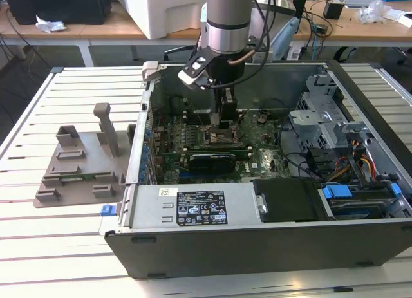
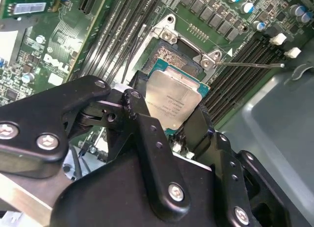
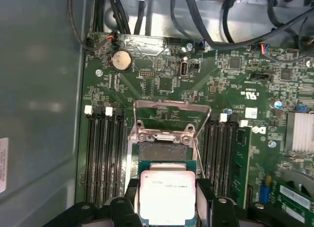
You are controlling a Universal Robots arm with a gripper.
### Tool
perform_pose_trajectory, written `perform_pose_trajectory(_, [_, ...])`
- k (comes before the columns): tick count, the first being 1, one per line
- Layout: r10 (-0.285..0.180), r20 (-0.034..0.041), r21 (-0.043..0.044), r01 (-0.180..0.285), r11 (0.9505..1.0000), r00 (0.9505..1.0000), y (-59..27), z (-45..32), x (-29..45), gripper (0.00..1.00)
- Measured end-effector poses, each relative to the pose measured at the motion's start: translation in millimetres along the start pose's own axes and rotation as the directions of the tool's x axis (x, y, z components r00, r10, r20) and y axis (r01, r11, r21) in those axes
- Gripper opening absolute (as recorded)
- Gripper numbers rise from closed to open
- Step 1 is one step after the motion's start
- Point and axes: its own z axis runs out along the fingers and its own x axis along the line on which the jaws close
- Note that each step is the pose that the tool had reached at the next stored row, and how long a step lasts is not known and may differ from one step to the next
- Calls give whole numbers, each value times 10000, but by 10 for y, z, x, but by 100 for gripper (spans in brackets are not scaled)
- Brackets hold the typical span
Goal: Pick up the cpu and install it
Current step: 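Place the cpu into insertion slot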
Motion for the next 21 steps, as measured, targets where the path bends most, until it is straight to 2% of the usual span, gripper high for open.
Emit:
perform_pose_trajectory(5, [76,1,7,-76,10000,10000,5,181,5,55])
perform_pose_trajectory(12, [218,2,11,-218,9998,9998,30,349,8,55])
perform_pose_trajectory(15, [249,1,12,-249,9997,9997,17,399,12,55])
perform_pose_trajectory(21, [295,4,15,-295,9996,9996,12,447,13,55])
